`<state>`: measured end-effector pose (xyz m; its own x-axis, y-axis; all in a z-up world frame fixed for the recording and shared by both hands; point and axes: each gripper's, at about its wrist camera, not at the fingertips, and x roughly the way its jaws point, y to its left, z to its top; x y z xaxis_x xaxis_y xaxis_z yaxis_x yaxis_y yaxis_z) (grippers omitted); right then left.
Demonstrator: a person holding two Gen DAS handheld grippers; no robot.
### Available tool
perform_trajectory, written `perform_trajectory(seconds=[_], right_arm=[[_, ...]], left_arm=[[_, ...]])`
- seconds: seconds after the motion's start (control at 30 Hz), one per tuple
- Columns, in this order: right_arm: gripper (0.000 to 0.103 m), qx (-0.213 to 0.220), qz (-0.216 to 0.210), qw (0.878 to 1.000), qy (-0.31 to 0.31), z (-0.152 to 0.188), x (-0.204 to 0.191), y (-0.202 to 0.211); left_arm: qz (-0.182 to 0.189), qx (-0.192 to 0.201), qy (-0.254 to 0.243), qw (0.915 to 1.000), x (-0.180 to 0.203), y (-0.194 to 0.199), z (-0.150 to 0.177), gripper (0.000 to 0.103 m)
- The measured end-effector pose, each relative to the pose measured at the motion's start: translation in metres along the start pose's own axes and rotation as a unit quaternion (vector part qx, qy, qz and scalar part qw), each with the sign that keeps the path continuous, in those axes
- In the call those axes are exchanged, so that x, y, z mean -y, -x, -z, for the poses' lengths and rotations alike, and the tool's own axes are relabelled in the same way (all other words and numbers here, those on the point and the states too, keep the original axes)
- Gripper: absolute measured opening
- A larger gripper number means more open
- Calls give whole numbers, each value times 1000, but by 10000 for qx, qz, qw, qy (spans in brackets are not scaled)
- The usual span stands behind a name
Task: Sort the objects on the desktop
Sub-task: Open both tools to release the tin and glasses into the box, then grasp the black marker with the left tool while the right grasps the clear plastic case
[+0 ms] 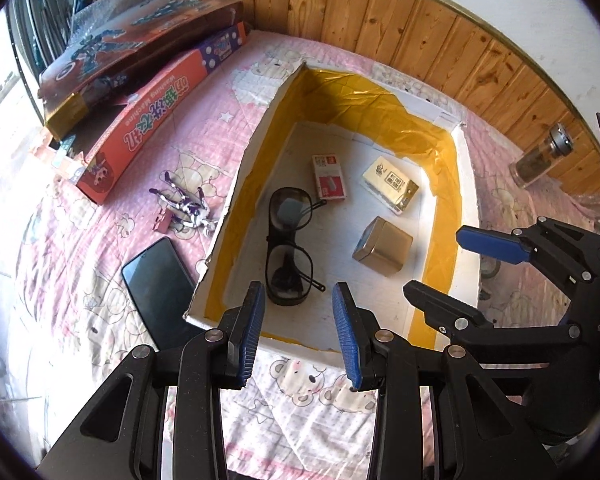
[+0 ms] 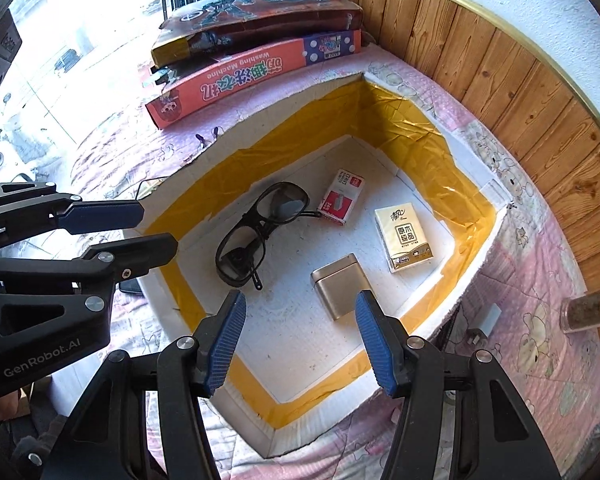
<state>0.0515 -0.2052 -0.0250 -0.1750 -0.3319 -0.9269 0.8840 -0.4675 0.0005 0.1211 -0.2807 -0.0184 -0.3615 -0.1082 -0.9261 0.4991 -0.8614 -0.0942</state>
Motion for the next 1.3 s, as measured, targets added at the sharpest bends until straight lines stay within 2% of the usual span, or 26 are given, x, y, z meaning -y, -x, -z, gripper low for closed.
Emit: perform_trajectory(seconds=[0.4,0.6,0.93,1.17,1.3], right_arm=[[59,587,-122,9978,-296,19,-1,43],[59,1038,-248,9925,-594,33,10,70],[59,1885,-411,9741,-1181,68,43,107],[59,2125,-380,9585,-1863,102,82,115],[59,2085,-252,9454,-2492,129,118,110]], left_arm=[[-21,473,-240,9986,16,39,9,37],[254,705,-258,9969,27,55,13,37],[681,900,-557,9920,64,68,11,37],[954,742,-857,9890,104,57,8,37],[1119,533,-1092,9863,135,41,6,37]])
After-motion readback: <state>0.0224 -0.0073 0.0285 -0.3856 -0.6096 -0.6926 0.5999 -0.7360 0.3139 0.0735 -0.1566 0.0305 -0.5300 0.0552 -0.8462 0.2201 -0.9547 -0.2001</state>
